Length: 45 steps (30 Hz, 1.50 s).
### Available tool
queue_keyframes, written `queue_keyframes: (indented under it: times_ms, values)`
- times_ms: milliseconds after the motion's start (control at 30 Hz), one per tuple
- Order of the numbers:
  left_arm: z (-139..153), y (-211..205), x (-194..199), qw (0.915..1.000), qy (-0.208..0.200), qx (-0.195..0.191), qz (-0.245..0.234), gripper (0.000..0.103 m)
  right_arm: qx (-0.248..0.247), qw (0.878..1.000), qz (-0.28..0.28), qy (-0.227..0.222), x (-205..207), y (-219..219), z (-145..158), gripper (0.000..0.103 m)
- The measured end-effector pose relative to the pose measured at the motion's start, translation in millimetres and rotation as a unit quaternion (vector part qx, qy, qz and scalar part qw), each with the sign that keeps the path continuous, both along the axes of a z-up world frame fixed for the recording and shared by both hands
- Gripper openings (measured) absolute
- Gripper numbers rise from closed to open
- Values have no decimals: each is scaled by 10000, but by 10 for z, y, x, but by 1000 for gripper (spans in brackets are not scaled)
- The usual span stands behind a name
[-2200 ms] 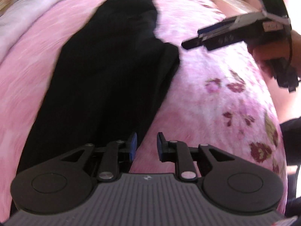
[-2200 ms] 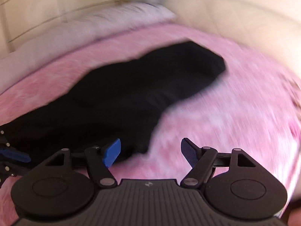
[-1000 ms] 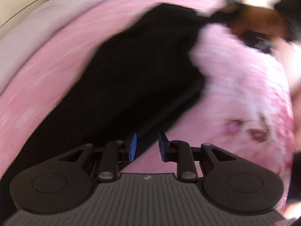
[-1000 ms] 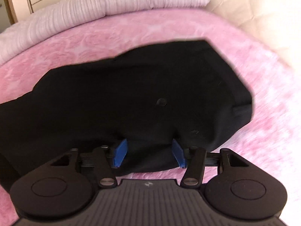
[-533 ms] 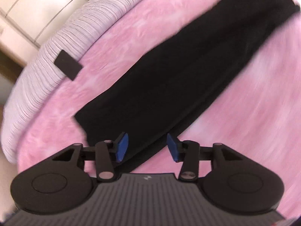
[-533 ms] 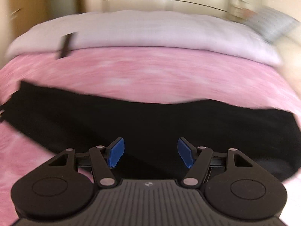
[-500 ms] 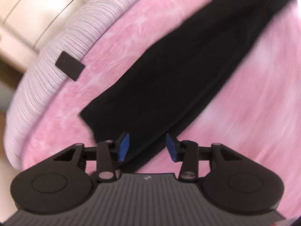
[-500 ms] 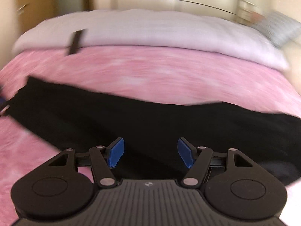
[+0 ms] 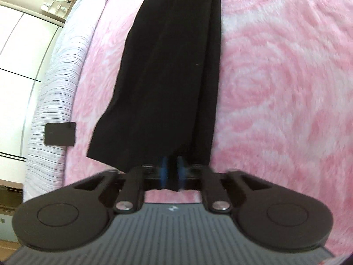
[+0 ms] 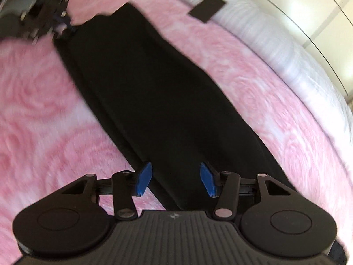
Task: Fold clothes
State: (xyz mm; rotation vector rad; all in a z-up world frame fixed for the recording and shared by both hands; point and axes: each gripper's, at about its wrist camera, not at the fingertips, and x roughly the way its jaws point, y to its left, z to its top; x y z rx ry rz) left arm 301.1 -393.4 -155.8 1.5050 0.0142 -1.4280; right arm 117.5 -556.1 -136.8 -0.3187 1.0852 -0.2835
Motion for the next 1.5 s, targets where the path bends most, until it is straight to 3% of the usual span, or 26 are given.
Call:
queue_keyframes:
  times_ms: [100,167,367,433,500,567,667,733,800,1033,1233,1333,1367,1467,1500]
  values:
    - [157,-39,118,9974,578,-127,413,0,-101,9997,199,84,2,34,-56,51]
    - [283,3,157,9947,904,-261,413,0,-168,9992,332,141,4,56,-94,51]
    - [216,90,187,9968,753,-36,268,0,-369,9962,729,309,9,124,-207,50]
    - [163,116,150,9987,500,-117,70,0,-415,9950,834,354,15,140,-224,42]
    - [118,189,51,9991,213,-178,-321,13,-443,9941,914,389,23,151,-225,33]
    - [61,192,-15,9981,-25,-221,-583,19,-443,9939,932,392,4,164,-236,28]
    - [-16,92,-43,9972,-270,-231,-658,19,-425,9945,877,393,-9,176,-230,0]
    - [-45,10,-26,9972,-336,-168,-651,19,-427,9954,786,349,-1,181,-211,0]
    - [-13,-32,-6,9980,-235,-146,-573,2,-453,9958,737,301,-9,175,-168,0]
    - [241,130,7,9983,200,-252,-490,1,-502,9952,802,230,-198,287,22,0]
    - [61,207,-81,9982,400,33,-448,1,-403,9960,678,422,-192,355,-210,0]
    - [90,223,-53,9984,473,65,-314,6,-509,9946,704,562,-150,406,-245,5]
    - [129,225,-31,9984,526,76,-211,13,-523,9950,691,500,-156,439,-210,10]
    - [323,247,113,9954,884,-40,358,39,-521,9967,585,198,-97,618,-65,36]
    - [383,252,167,9936,960,-116,579,39,-449,9971,607,78,-19,707,-33,41]
